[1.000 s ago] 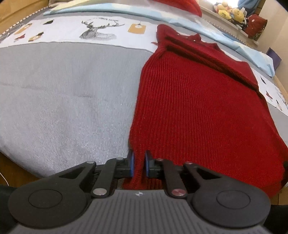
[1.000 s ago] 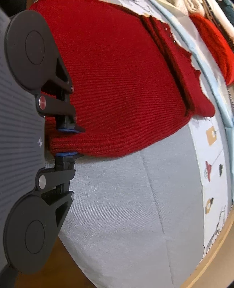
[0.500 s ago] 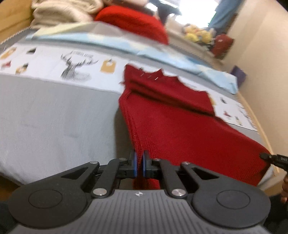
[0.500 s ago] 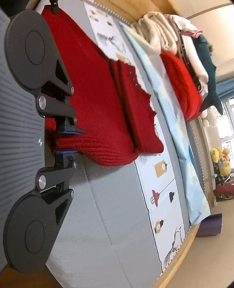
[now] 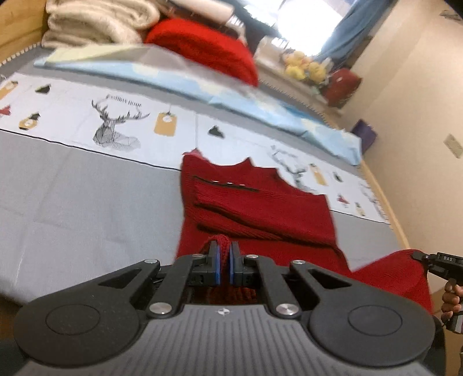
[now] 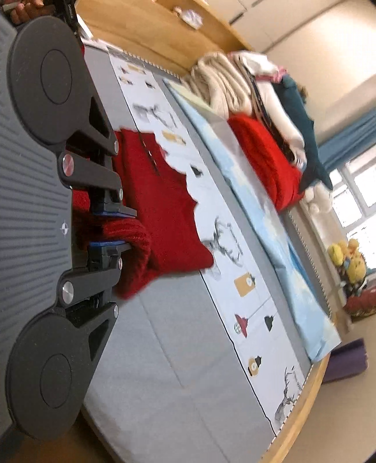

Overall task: Fold small clothes
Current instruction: 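Grasp the sweater hem with both tools and lift it toward the collar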

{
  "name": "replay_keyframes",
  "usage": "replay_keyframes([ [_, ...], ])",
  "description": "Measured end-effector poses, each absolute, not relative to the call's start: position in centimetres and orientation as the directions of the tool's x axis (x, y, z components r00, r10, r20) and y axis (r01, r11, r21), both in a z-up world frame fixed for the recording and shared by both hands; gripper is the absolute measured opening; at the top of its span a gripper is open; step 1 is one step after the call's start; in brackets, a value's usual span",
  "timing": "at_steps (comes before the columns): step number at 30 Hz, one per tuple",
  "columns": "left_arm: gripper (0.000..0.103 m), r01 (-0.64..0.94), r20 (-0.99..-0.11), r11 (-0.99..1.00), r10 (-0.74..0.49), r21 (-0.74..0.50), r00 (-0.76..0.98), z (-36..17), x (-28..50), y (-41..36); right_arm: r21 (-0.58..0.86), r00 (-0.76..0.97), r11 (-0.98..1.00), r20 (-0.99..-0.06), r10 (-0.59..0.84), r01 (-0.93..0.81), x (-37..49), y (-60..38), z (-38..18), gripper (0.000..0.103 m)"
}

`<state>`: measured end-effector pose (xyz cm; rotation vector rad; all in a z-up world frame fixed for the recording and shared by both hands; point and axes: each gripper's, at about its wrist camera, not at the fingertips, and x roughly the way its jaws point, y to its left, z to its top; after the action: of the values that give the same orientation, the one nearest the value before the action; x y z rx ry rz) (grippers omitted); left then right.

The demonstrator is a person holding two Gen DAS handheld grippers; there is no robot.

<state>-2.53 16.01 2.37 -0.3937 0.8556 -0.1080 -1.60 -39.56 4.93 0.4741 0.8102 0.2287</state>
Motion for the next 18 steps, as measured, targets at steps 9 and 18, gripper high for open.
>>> replay_keyframes([
  [9, 0.007, -0.094, -0.788, 0.952, -0.184, -0.293, 0.588, -4.2, 10.8, 18.3, 0.402, 0.594, 0.915, -0.743, 0.309, 0.027, 13.6, -37.0, -1.4, 0.015],
  [18, 0.032, -0.261, -0.772, 0.882, -0.161, -0.392, 0.615, -6.8, 13.2, 22.2, 0.403, 0.675, 0.899, -0.713, 0.19, 0.173, 16.2, -38.3, -5.9, 0.034],
])
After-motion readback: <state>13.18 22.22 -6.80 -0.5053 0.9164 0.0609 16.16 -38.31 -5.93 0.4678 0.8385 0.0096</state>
